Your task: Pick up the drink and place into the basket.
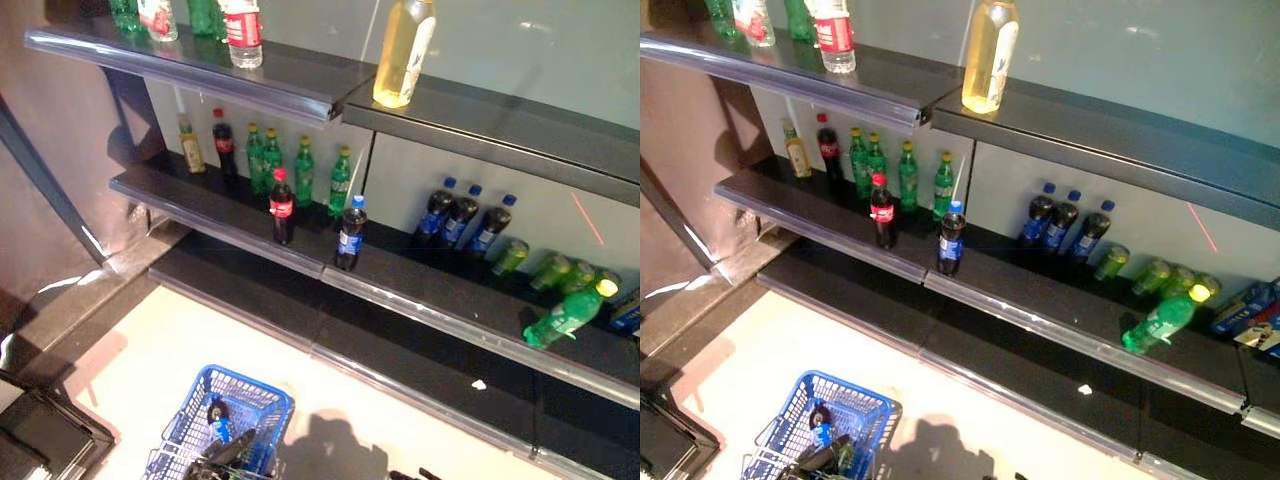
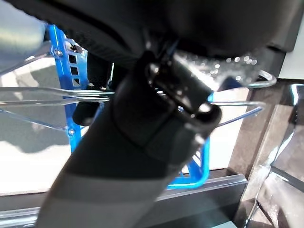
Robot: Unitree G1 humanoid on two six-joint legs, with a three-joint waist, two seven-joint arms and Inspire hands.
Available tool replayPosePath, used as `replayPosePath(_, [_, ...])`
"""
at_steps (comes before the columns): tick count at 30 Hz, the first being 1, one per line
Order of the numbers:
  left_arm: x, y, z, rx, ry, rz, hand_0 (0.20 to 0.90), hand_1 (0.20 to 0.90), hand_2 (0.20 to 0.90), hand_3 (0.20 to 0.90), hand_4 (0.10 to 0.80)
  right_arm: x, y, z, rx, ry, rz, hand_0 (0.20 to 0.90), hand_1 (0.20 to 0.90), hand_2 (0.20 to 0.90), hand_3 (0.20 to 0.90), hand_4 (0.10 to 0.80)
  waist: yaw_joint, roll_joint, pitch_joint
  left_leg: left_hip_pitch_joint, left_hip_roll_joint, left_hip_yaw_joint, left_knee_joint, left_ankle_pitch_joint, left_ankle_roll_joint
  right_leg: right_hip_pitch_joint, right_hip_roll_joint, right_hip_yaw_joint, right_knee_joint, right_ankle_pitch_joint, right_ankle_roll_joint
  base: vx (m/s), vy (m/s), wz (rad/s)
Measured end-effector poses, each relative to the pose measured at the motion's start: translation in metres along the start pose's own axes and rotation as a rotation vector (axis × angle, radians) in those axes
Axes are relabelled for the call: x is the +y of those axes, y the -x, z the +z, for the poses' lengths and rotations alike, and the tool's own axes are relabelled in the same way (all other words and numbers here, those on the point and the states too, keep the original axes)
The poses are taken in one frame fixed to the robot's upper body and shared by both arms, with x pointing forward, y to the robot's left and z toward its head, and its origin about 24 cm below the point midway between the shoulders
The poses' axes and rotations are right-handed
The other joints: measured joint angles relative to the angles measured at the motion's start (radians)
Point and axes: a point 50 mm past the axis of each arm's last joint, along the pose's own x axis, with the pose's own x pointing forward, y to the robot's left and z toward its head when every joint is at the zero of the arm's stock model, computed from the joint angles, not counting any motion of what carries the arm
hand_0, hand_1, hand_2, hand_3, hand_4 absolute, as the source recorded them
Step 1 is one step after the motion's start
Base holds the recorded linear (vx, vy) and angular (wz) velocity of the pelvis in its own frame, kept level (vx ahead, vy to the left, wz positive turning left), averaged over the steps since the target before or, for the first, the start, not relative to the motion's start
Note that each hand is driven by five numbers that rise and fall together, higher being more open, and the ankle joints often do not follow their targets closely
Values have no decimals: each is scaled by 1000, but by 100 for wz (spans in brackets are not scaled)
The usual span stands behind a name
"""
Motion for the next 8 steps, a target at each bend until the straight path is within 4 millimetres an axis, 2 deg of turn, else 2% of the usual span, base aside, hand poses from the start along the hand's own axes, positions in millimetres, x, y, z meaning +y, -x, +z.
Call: replayPosePath(8, [5, 1, -5, 17, -6, 4, 300, 300, 300, 200, 100, -1, 0, -1, -1, 62, -24, 900, 900, 900, 900, 800, 0, 6, -26, -3, 0, 5, 0, -3, 0, -11, 0, 4, 0, 0, 0, -1, 0, -2])
